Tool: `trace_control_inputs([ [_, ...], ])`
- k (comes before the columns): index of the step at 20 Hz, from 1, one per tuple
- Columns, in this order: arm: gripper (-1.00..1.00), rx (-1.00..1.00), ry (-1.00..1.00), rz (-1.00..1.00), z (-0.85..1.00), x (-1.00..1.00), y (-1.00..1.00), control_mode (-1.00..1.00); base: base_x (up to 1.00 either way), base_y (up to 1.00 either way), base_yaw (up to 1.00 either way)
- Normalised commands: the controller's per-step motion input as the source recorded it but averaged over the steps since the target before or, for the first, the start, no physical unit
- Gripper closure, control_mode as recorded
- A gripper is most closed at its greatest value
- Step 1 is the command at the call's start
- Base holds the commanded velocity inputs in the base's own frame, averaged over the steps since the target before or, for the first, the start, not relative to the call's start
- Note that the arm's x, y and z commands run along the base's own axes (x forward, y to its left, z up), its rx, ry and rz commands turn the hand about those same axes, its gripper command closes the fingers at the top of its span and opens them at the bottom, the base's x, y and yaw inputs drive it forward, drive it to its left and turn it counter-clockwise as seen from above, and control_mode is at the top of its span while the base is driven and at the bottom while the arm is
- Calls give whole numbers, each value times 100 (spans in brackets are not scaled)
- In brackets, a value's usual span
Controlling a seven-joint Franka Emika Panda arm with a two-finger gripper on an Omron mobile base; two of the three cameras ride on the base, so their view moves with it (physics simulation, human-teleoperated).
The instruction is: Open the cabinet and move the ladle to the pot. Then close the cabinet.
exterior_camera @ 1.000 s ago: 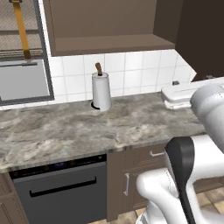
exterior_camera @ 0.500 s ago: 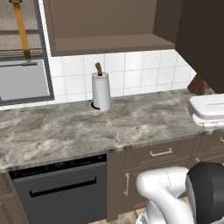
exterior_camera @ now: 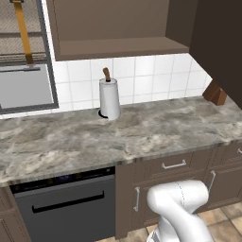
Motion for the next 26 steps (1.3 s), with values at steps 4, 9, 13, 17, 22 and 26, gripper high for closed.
trace_control_inputs([
  [4,-100,15,0,0,0,31,-80,-100,0,0,0],
  [9,-100,16,2,0,0,97,-33,-100,0,0,0],
  [13,-100,17,3,1,0,100,-20,-100,0,0,0],
  [17,-100,21,3,13,-4,91,-15,-100,0,0,0],
  [22,-100,18,2,22,-14,71,7,-100,0,0,0],
  [26,-100,11,7,24,-12,89,55,-100,0,0,0],
])
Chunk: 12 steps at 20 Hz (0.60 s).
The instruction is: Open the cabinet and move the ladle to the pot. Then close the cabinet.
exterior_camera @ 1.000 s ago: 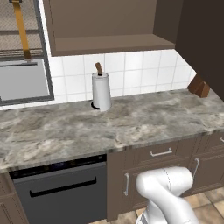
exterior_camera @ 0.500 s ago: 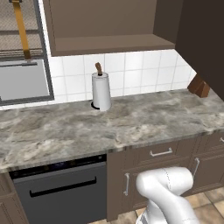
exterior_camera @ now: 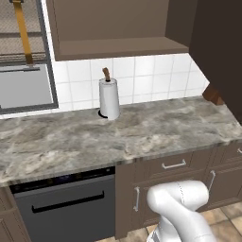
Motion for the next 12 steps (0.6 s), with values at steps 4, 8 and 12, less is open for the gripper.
trace_control_inputs([
  [4,-100,7,10,21,0,100,76,-100,0,0,0],
  [8,-100,3,5,14,0,100,80,-100,0,0,0],
  [12,-100,0,2,3,0,100,69,-100,0,0,0],
])
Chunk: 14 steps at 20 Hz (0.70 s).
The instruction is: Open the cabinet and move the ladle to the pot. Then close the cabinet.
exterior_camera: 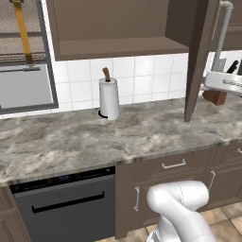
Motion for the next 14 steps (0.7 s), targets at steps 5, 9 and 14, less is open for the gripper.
trace_control_inputs([
  [5,-100,0,0,0,0,100,61,-100,0,0,0],
  [9,-100,0,0,0,4,100,28,-100,0,0,0],
  [14,-100,3,0,0,9,100,0,-100,0,0,0],
])
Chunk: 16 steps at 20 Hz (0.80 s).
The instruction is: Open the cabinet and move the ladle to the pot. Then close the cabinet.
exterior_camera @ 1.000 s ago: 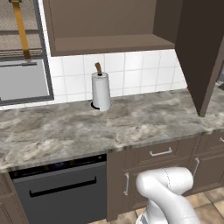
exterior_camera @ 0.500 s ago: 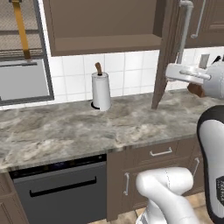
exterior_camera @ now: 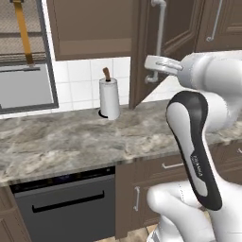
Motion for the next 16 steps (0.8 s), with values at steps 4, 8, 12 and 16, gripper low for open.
trace_control_inputs([
  [4,-100,0,-1,0,2,100,24,-100,0,0,0],
  [8,-100,0,-4,0,7,100,46,-100,0,0,0],
  [12,-100,0,-12,0,23,100,39,-100,0,0,0],
  [16,-100,0,-4,0,30,100,30,-100,0,0,0],
])
